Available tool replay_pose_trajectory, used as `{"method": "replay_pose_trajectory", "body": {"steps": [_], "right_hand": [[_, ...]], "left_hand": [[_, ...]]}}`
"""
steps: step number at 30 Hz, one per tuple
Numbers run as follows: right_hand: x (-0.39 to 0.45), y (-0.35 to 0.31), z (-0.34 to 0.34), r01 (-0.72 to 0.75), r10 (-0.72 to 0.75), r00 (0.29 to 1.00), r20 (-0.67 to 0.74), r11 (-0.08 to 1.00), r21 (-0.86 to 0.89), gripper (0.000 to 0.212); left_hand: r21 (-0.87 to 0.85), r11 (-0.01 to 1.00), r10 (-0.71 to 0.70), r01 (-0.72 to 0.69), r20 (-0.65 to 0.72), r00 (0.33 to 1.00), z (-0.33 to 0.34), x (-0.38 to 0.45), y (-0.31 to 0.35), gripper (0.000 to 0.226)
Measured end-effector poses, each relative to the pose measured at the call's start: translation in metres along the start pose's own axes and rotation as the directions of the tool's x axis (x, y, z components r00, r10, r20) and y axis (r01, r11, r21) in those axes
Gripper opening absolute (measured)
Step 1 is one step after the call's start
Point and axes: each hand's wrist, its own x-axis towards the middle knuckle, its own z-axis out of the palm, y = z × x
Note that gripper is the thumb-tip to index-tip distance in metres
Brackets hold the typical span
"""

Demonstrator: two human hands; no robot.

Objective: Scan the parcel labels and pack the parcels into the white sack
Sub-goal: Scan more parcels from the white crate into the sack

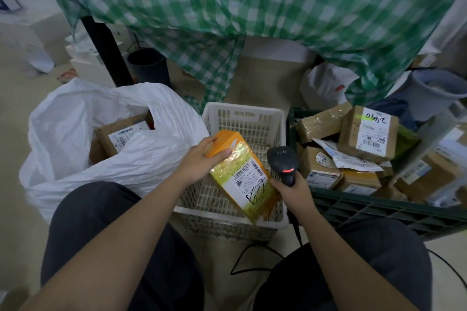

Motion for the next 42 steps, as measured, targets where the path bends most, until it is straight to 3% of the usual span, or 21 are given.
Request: {"method": "replay_pose_trajectory", "body": {"steps": [3,8,18,27,29,31,33,36,42], "right_hand": [[-0.006,-0.028,-0.002,0.115,-0.112,0.991,0.076,0.992,-0.048,0.013],[-0.014,-0.08,-0.008,0.31,-0.247,0.941,0.232,0.904,-0.294,0.013],[-0.028,-0.131,-0.009,0.364,-0.276,0.931,0.24,0.771,-0.523,0.021],[-0.039,-0.15,0.003,0.397,-0.315,0.917,0.247,0.789,-0.468,0.037],[-0.037,-0.151,0.009,0.396,-0.309,0.914,0.264,0.821,-0.411,0.032],[-0.034,-0.152,0.018,0.395,-0.322,0.91,0.262,0.865,-0.308,0.013],[-0.031,-0.156,0.033,0.386,-0.337,0.912,0.232,0.897,-0.215,0.013],[-0.023,-0.17,0.064,0.407,-0.393,0.912,0.12,0.903,-0.139,0.017],[0.021,-0.2,0.139,0.294,-0.288,0.952,0.106,0.955,-0.047,0.017]], "left_hand": [[-0.044,0.999,-0.003,0.0,-0.052,0.999,-0.016,0.009,0.008,0.078],[-0.03,0.999,0.031,-0.035,-0.111,0.993,-0.044,0.016,0.031,0.08],[-0.107,0.991,0.05,-0.079,-0.252,0.966,-0.088,0.008,0.052,0.081],[-0.091,0.989,0.082,-0.115,-0.308,0.948,-0.113,-0.009,0.056,0.084],[-0.108,0.987,0.074,-0.115,-0.324,0.943,-0.12,-0.012,0.053,0.085],[-0.121,0.985,0.077,-0.127,-0.35,0.934,-0.128,-0.016,0.051,0.083],[-0.141,0.981,0.068,-0.134,-0.394,0.916,-0.141,-0.02,0.047,0.085],[-0.19,0.967,0.054,-0.17,-0.501,0.864,-0.17,-0.026,0.039,0.085],[0.06,0.995,0.096,-0.076,-0.709,0.699,-0.236,-0.029,0.013,0.086]]}}
